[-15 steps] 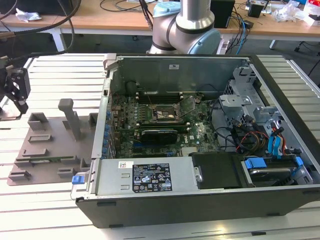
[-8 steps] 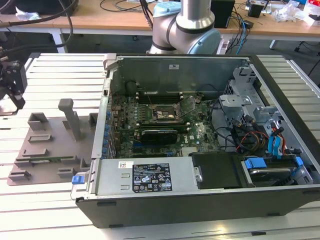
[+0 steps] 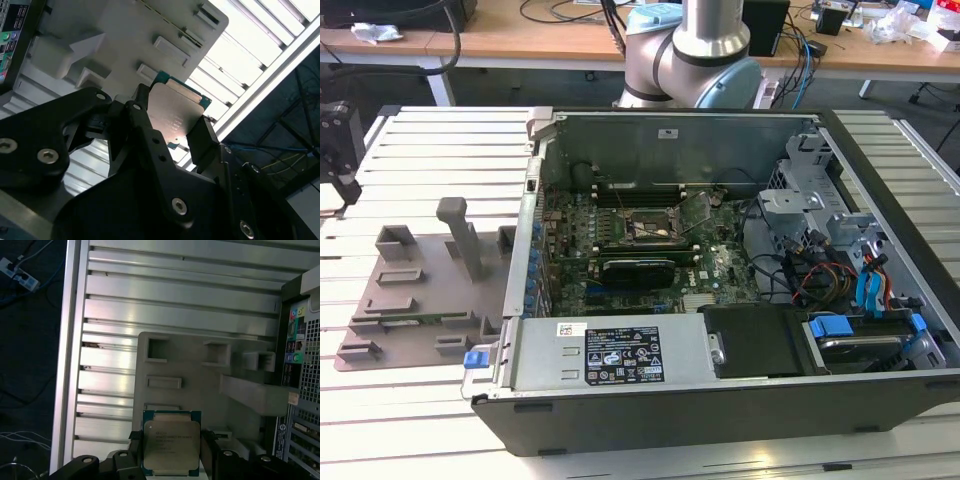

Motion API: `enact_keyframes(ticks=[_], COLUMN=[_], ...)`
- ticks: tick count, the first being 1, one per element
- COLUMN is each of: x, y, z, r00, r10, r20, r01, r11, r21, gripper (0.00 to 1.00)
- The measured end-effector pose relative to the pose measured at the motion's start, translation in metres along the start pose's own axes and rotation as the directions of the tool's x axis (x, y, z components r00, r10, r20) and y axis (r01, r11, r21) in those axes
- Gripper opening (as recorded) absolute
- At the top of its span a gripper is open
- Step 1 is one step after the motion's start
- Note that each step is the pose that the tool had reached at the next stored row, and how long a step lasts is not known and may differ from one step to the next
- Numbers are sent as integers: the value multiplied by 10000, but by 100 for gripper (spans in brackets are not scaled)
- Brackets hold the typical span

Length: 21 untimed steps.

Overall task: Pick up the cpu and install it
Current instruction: 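Pick up the cpu and move it towards the insertion slot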

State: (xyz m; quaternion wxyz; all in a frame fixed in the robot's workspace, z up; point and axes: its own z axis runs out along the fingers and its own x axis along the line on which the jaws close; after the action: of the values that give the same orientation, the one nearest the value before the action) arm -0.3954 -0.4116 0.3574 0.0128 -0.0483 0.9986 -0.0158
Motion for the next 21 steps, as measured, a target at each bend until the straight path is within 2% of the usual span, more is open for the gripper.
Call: enact_keyframes(ticks=[3, 8, 21], x=[-2, -3, -11], y=[-2, -4, -15], z=[-64, -134, -462], r00=[10000, 10000, 10000], r10=[-1, 0, 0], r20=[0, 0, 0], r01=[1, 0, 0], r11=[10000, 10000, 10000], r21=[0, 0, 0], gripper=[55, 55, 55])
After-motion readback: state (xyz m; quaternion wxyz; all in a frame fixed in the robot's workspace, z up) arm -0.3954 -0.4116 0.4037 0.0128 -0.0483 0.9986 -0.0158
